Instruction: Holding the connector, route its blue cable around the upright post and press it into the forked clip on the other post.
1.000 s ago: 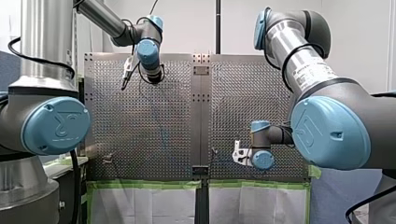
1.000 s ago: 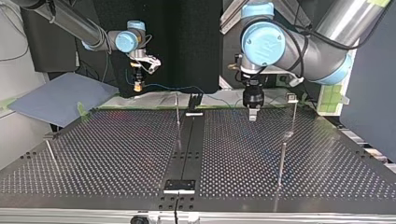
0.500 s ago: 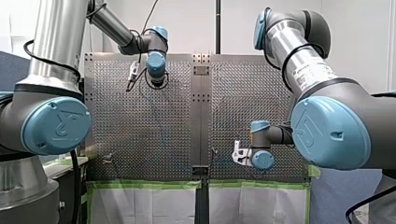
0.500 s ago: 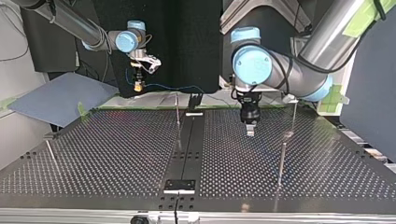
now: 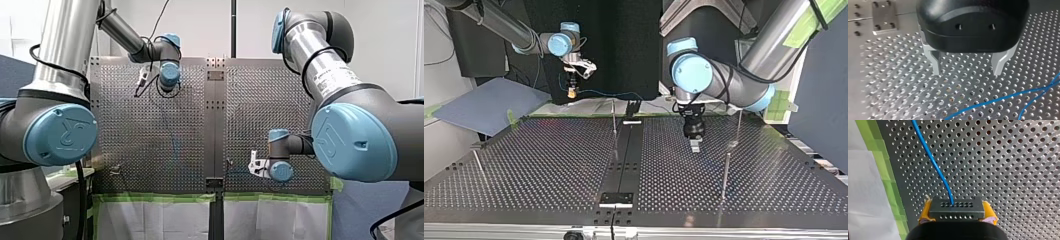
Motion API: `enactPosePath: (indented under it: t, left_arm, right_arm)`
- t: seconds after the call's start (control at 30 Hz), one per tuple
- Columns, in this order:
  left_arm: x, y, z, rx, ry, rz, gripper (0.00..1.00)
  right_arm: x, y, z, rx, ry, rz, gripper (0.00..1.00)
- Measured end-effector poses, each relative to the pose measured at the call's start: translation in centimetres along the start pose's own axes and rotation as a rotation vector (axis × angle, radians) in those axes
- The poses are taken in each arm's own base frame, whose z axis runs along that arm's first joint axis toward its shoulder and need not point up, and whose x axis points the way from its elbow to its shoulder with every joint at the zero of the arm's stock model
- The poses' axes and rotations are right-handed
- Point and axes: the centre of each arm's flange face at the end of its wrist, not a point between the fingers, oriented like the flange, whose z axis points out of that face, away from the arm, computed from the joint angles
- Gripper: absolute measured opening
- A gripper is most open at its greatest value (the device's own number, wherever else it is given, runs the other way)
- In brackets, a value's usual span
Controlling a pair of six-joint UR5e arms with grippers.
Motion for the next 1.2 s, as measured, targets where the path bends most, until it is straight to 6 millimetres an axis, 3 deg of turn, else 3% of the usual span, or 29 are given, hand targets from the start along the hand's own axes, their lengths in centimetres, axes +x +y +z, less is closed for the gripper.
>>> enactPosePath:
  t: [0.3, 0.63, 0.87, 1.2]
  left_arm:
    - [0.7, -0.2, 0.9, -0.037, -0.007, 0.070, 1.00]
    - [3.1, -1.0, 1.6, -0.075, 0.056, 0.189, 1.00]
    - [3.5, -1.0, 2.1, -0.068, 0.055, 0.247, 1.00]
    - [6.1, -1.9, 3.6, -0.066, 0.089, 0.344, 1.00]
  right_arm:
    - [0.0, 0.0, 0.0, 0.000, 0.001, -0.001, 0.00]
    - [0.0, 0.0, 0.0, 0.000, 0.002, -0.001, 0.00]
    - [0.0, 0.0, 0.0, 0.001, 0.005, 0.000, 0.00]
    - [0.0, 0.0, 0.0, 0.001, 0.004, 0.000, 0.00]
